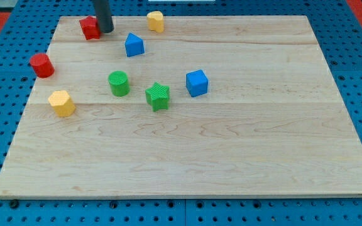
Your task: Push the red circle bottom right to the blue triangle
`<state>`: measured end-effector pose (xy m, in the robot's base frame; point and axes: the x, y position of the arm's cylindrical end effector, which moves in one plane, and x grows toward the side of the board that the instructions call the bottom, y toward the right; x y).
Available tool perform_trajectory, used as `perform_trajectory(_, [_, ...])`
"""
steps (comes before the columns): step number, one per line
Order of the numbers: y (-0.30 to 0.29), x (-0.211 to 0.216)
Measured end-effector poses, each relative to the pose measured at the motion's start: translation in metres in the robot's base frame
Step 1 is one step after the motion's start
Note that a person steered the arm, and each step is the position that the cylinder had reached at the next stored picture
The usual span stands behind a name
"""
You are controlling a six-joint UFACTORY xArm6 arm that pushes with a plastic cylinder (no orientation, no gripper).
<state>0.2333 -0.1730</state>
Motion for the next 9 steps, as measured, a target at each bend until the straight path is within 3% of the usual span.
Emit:
perform_trajectory(1, [-0.028, -0.007])
perform_trajectory(2, [-0.016, 0.017])
perform_trajectory(4, [-0.129, 0.041])
perform_trajectory(5, [-0.132, 0.048])
perform_trajectory(6, [-0.132, 0.111])
perform_trajectory(7, [-0.132, 0.141])
perform_trajectory(8, [-0.119, 0.146])
perform_trajectory(9, [-0.043, 0.142])
